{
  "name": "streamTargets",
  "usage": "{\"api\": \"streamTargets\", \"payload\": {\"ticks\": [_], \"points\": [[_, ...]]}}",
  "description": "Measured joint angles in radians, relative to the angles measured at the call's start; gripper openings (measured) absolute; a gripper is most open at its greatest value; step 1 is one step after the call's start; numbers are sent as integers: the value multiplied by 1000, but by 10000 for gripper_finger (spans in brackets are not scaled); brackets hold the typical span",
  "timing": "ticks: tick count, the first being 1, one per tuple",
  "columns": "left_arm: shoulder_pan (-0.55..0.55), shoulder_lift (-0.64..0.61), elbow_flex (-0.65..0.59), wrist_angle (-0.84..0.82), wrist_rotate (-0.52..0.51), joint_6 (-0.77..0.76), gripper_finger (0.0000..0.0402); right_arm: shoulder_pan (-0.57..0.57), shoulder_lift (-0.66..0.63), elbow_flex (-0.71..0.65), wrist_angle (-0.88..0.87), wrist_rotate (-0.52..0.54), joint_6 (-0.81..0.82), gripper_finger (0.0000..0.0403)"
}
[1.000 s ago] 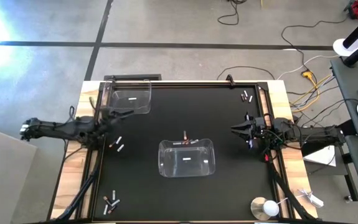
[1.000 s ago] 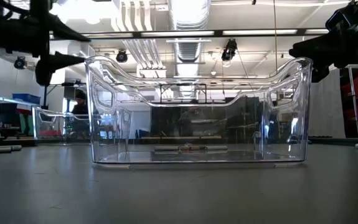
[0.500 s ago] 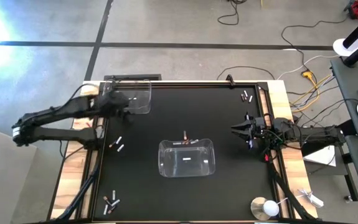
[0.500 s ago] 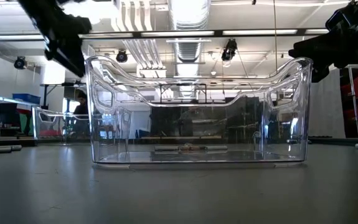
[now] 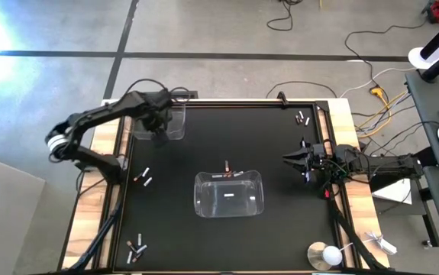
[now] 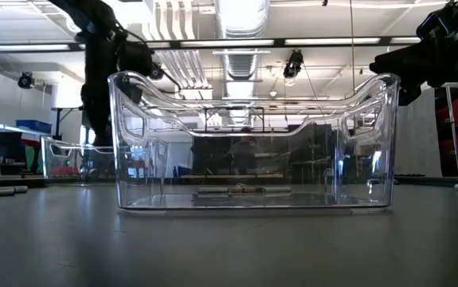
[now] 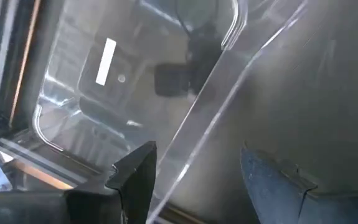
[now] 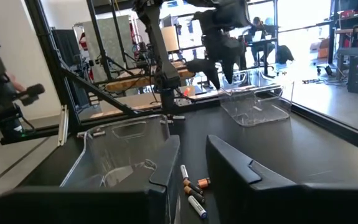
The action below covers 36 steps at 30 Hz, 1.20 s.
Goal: Sort batteries
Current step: Move the top transparent bin to the top left of the table
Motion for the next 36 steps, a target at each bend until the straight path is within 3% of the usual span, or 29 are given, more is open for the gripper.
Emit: {"api": "streamTargets", "payload": {"ticks": [12,17,22,27,32,36], "points": [[34,154,2,27,-5,174,151,0,0,0,0,0,0,67],[34,196,2,21,-2,182,90,0,0,0,0,0,0,78],[22,188,4,23,85,145,10,0,0,0,0,0,0,87],[-6,123,47,-7,147,-60,3,0,0,0,0,0,0,93],[-33,53,112,46,289,-467,1,0,0,0,0,0,0,87],[-85,29,158,164,298,-715,0,0,0,0,0,0,0,77]]}}
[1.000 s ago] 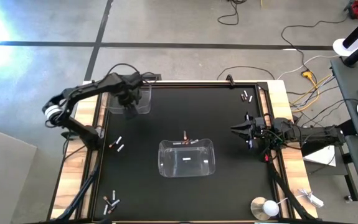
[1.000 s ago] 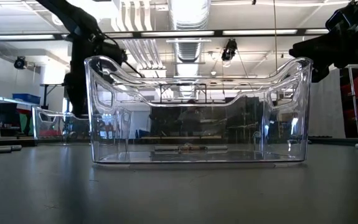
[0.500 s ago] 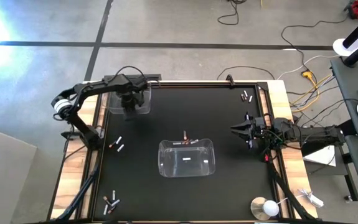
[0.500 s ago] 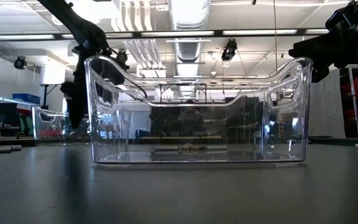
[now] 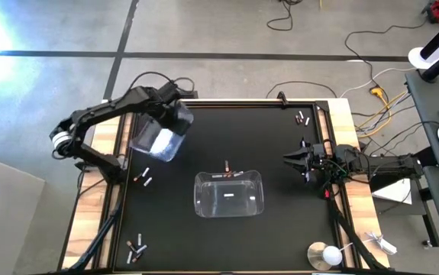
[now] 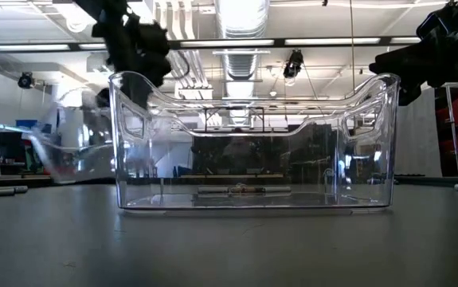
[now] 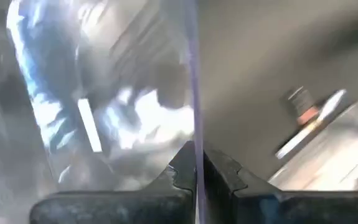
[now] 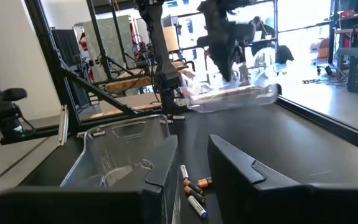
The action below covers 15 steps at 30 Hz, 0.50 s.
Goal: Sort batteries
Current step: Move the top transparent bin to the top left of the table
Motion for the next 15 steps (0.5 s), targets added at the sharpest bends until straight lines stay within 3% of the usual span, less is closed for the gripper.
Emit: {"api": "streamTargets", "payload": {"ticks": [8,15], "points": [[-62,93,109,145,-8,-304,0,0,0,0,0,0,0,63],[-67,209,152,224,-19,-470,0,0,0,0,6,0,2,76]]}}
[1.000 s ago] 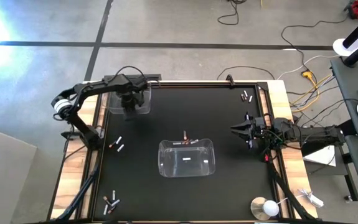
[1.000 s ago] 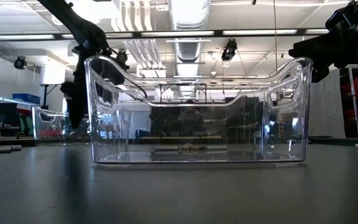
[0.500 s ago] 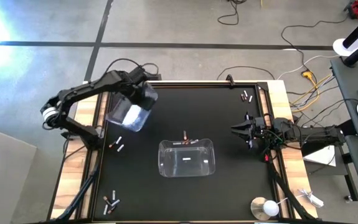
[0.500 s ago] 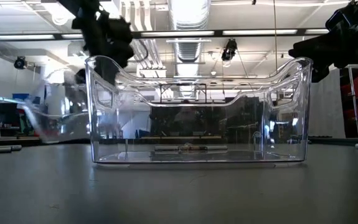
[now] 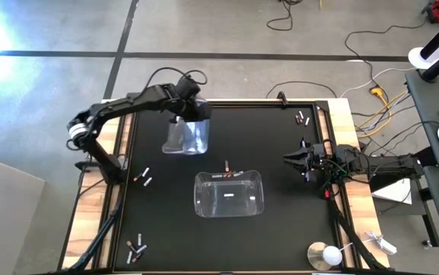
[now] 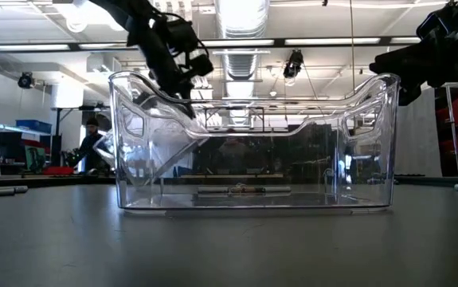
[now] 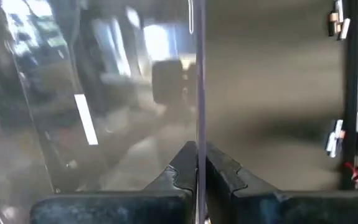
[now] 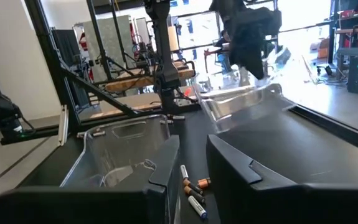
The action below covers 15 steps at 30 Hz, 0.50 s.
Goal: Sort batteries
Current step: Move the top transparent bin to the top left of the table
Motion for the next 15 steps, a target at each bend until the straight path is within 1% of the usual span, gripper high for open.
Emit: {"api": "streamTargets", "payload": {"ticks": [4,8,13,15], "points": [[-11,79,45,3,47,-65,0,0,0,0,57,0,50,84],[-30,163,104,8,50,-103,0,0,0,0,66,0,131,90],[-27,250,182,0,49,-107,0,0,0,0,75,0,147,96],[-27,275,207,-2,47,-119,0,0,0,0,78,0,180,95]]}}
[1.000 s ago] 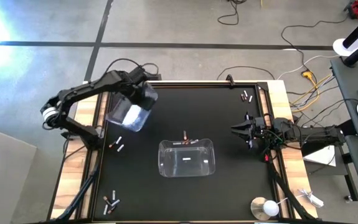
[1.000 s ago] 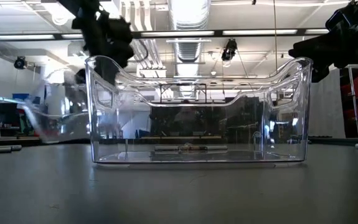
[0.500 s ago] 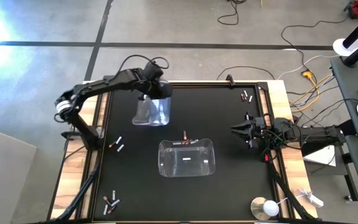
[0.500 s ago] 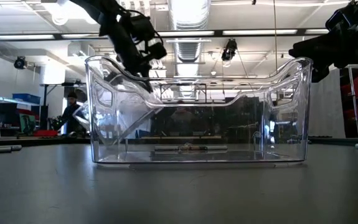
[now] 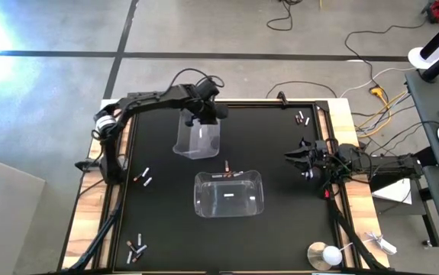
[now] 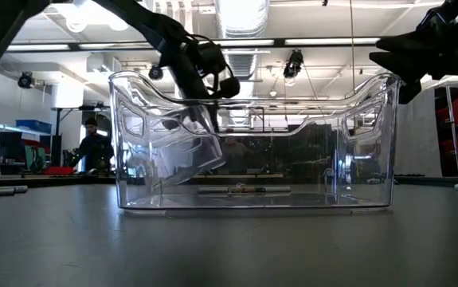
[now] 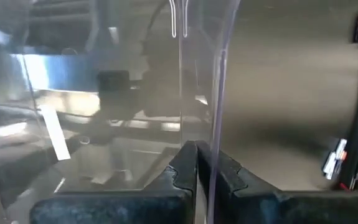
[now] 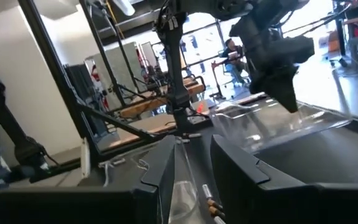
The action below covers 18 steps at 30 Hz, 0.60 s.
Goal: Sort batteries
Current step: Move the top transparent bin to the top left of the table, then move the bottom transparent bin to the top right of the table
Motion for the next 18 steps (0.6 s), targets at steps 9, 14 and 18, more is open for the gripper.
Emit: {"api": "streamTargets", "payload": {"ticks": [9,14,18], "points": [[5,51,27,-27,-45,1,30,0,8,0,0,18,183,74],[4,57,26,-1,-49,1,80,0,15,0,11,59,184,64],[4,57,25,40,-49,2,114,0,31,5,8,121,197,73]]}}
